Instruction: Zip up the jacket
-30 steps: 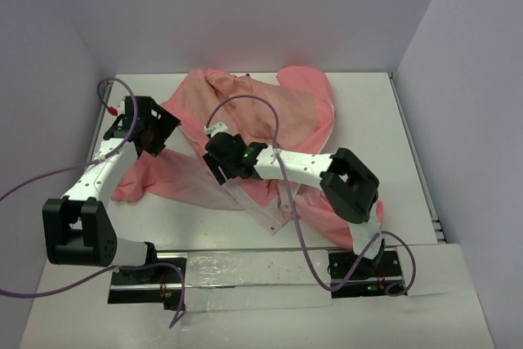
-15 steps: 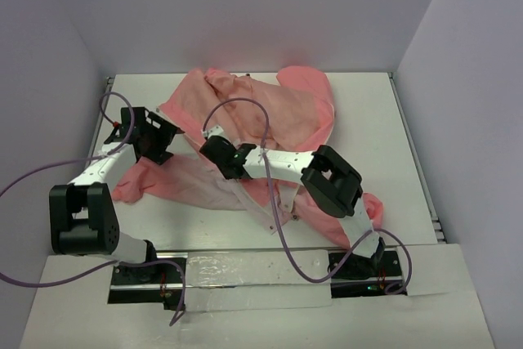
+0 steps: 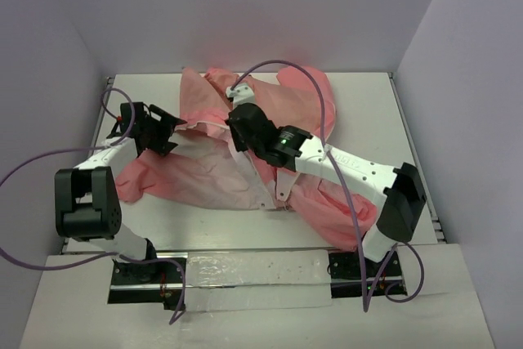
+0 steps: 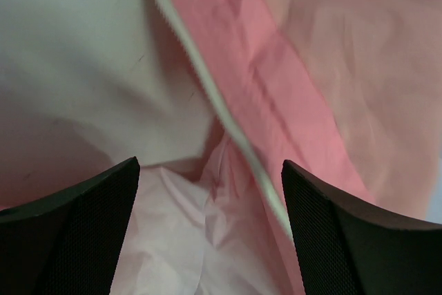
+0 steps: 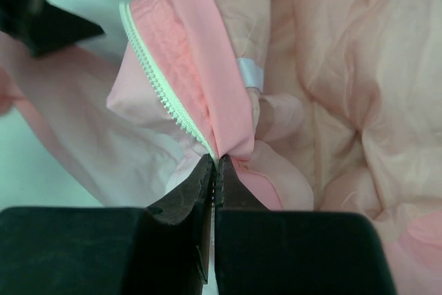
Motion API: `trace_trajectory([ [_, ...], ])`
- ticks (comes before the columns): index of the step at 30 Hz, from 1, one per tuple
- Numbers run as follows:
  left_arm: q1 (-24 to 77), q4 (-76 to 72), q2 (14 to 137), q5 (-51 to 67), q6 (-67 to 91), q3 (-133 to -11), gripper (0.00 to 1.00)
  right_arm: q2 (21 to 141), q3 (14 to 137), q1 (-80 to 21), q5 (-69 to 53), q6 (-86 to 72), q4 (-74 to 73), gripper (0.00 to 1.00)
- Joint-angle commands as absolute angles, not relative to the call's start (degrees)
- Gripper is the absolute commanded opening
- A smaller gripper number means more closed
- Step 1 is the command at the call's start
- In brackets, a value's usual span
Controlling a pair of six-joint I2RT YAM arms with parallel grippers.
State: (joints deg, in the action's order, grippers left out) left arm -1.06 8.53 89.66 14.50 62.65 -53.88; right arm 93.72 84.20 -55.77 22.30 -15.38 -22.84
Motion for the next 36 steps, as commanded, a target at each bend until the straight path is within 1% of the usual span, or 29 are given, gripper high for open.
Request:
trace_trajectory([
  [1, -1.58, -5.39, 93.45, 22.15, 69.02, -52.64, 0.93, 92.29, 83.15, -55.55, 21.1, -17.14, -21.28, 0.0],
  [4, -1.58, -12.63, 96.4, 24.58, 73.93, -51.31, 0.95, 92.41, 83.27, -55.55, 21.05, -17.27, -21.7, 0.0],
  [9, -1.06, -26.16, 99.03, 26.2, 82.48, -46.61, 0.94, 92.98, 83.23, -55.55, 20.57, -17.58, -21.97, 0.0],
  [11, -0.88, -26.94, 99.85, 25.33, 83.69, -46.36, 0.89, 93.04, 83.14, -55.55, 20.53, -17.67, -22.02, 0.0],
  [12, -0.88, -27.38, 100.33, 24.96, 84.17, -46.2, 0.82, 93.05, 83.08, -55.55, 20.57, -17.69, -22.04, 0.0],
  [13, -0.88, -27.71, 100.65, 24.52, 84.92, -45.93, 0.68, 93.0, 82.91, -55.55, 20.57, -17.74, -21.98, 0.0],
  [15, -0.88, -27.36, 100.72, 22.85, 84.78, -46.18, 0.37, 92.64, 82.6, -55.55, 20.92, -17.49, -22.15, 0.0],
  [16, -0.88, -25.43, 100.58, 22.43, 83.61, -47.28, 0.18, 92.5, 82.12, -55.55, 21.2, -17.42, -22.29, 0.0],
  [17, -0.88, -23.04, 100.24, 21.67, 81.92, -48.77, 0.07, 92.33, 81.57, -55.55, 21.4, -17.27, -22.41, 0.0],
  [18, -0.88, -20.48, 99.69, 20.45, 80.1, -50.39, 0.0, 92.18, 80.96, -55.53, 21.53, -17.1, -22.65, 0.0],
  [19, -0.86, -17.48, 98.65, 18.22, 78.1, -52.21, 0.0, 92.1, 80.3, -55.46, 21.51, -16.91, -23.23, 0.0],
  [22, -0.53, -1.77, 94.82, 9.76, 67.68, -61.88, 0.0, 91.76, 78.06, -55.46, 21.14, -15.43, -23.99, 0.0],
  [26, -0.13, 8.36, 88.6, 0.74, 58.13, -71.3, 0.0, 90.68, 75.08, -55.55, 21.14, -14.17, -24.85, 0.0],
  [27, 1.08, 10.92, 87.19, -1.4, 55.45, -74.16, 0.0, 90.08, 74.59, -55.55, 20.48, -14.23, -24.79, 0.0],
  [28, 2.34, 12.58, 86.27, -6.04, 51.48, -78.38, 0.0, 89.63, 74.16, -55.77, 19.5, -14.31, -24.79, 0.0],
  [30, 3.58, 16.37, 84.42, -11.78, 48.01, -84.18, 0.0, 88.26, 73.24, -56.21, 15.94, -14.77, -24.44, 0.0],
  [33, 6.44, 20.76, 83.55, -15.07, 40.75, -91.76, 0.0, 87.01, 71.87, -59.42, 11.57, -15.9, -23.68, 0.0],
  [36, 9.63, 24.1, 87.03, -14.08, 37.22, -101.05, 0.0, 88.86, 71.96, -63.52, 10.49, -17.46, -23.49, 0.0],
])
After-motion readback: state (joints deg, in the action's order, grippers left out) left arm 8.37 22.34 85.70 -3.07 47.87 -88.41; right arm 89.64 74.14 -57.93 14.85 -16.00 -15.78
